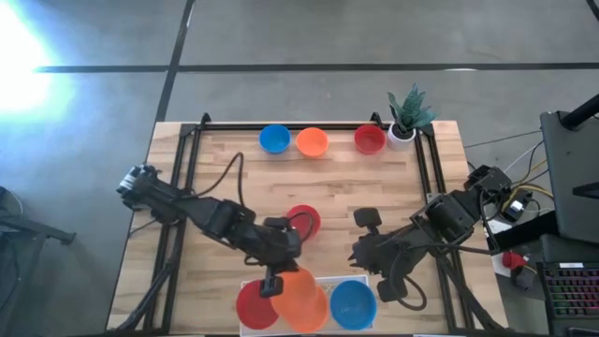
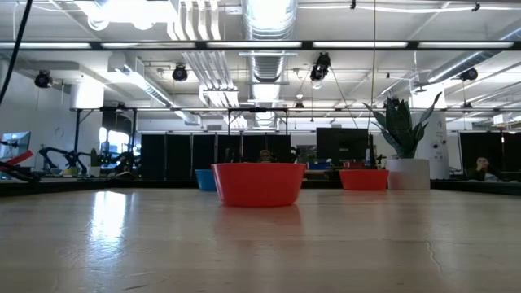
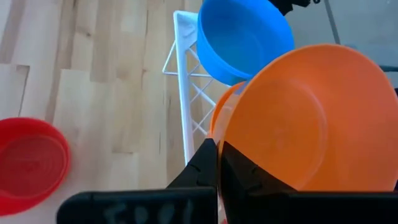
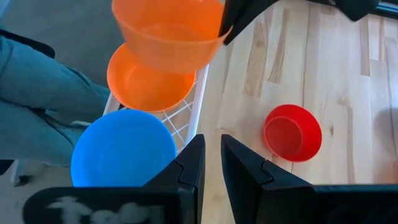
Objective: Pick & Place Mini bowls
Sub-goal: Stack the bottom orange bowl on the other orange bowl on the shelf
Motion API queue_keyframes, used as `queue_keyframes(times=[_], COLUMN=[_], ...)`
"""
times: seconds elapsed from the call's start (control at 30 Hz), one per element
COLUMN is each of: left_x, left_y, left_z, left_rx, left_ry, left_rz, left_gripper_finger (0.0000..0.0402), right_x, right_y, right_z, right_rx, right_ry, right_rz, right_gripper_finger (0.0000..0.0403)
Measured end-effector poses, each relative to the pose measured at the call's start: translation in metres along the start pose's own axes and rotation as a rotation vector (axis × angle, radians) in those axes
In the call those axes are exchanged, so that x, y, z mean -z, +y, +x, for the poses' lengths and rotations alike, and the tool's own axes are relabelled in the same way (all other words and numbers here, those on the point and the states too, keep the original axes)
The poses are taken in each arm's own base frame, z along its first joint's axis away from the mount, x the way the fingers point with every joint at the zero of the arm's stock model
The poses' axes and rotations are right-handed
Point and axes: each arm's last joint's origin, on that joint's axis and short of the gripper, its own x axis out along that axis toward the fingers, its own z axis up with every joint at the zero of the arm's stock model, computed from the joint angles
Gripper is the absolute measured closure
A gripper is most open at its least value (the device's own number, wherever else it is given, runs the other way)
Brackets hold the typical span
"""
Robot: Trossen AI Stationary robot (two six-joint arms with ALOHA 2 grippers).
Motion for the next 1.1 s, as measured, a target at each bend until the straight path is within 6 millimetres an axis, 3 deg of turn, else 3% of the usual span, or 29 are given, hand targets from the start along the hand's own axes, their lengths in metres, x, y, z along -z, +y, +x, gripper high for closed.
queue_keyframes(times=[0.23, 1.1], left_x=[-0.001, 0.002], left_y=[-0.001, 0.004], left_z=[0.016, 0.025], left_rx=[0.048, 0.042], left_ry=[0.014, 0.012], left_rz=[0.017, 0.091], left_gripper_finger=[0.0401, 0.0401], right_x=[0.0, 0.0], right_y=[0.0, 0.0], right_z=[0.0, 0.0], right_rx=[0.0, 0.001], right_ry=[0.001, 0.0], right_rz=[0.021, 0.013], right_gripper_finger=[0.0355, 0.0355])
